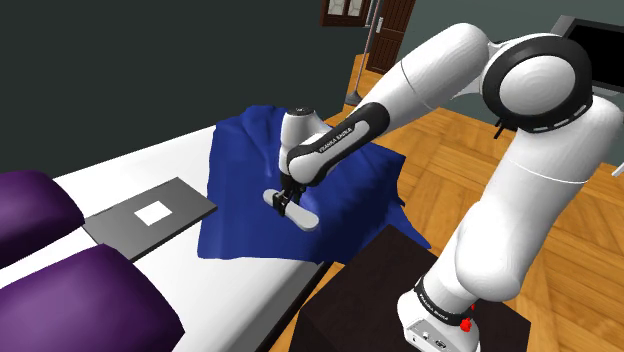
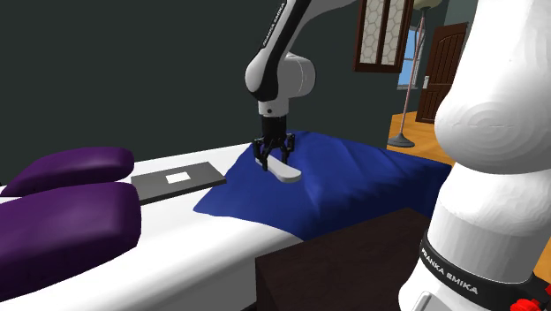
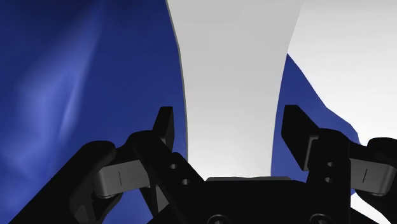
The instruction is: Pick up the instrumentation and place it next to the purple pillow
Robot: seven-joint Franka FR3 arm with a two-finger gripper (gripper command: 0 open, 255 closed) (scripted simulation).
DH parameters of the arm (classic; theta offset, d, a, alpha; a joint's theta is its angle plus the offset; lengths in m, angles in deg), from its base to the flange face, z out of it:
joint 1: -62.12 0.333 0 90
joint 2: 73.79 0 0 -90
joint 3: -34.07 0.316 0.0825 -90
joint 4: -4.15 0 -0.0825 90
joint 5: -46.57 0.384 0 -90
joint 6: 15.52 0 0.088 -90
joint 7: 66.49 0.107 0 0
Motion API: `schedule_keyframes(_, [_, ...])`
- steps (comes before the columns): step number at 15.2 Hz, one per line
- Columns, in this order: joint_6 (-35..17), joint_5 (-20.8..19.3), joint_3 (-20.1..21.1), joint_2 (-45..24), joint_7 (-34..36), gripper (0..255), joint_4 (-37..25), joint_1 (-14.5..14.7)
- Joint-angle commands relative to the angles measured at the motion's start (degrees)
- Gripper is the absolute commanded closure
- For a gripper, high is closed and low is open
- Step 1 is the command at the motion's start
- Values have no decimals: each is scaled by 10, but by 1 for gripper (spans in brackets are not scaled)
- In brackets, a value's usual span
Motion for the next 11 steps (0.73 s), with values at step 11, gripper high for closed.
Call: schedule_keyframes(11, [62,5,30,35,56,255,-26,31])
